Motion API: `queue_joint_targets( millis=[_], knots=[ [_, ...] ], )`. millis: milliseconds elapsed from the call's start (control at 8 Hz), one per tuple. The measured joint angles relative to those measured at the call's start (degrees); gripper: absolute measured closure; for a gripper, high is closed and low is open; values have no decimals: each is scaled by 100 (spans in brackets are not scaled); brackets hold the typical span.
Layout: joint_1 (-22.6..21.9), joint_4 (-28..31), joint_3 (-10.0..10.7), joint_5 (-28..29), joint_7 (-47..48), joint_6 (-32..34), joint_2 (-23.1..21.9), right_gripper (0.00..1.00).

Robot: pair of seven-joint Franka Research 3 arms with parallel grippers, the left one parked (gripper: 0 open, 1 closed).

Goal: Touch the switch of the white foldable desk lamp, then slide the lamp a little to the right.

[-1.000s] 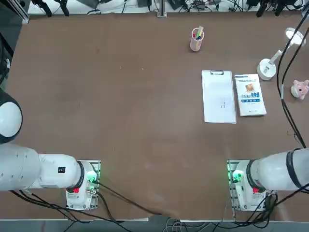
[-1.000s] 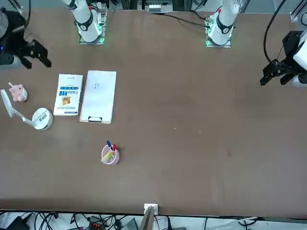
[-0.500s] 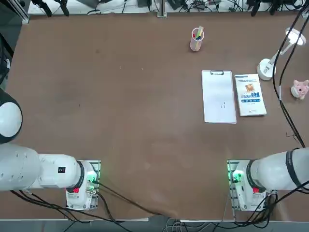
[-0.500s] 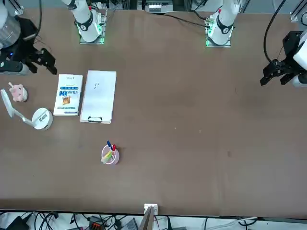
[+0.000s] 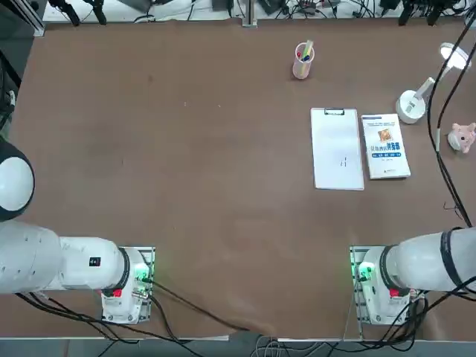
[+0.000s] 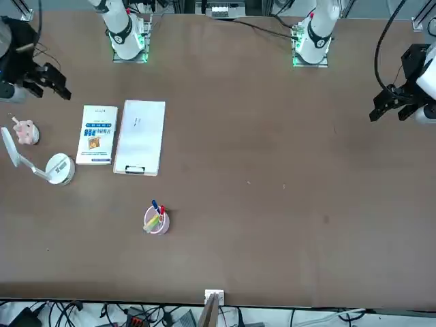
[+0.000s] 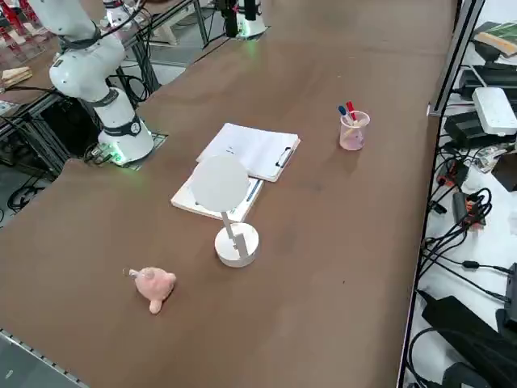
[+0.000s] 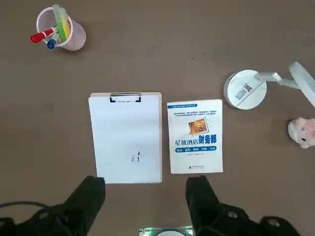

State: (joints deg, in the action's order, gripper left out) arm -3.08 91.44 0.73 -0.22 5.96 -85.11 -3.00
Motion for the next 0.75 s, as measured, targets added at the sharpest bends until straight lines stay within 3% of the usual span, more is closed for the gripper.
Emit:
queue_joint_targets(
  millis=[750],
  knots=[
    [154,23,-76,49,-148,37,54,0]
  ],
)
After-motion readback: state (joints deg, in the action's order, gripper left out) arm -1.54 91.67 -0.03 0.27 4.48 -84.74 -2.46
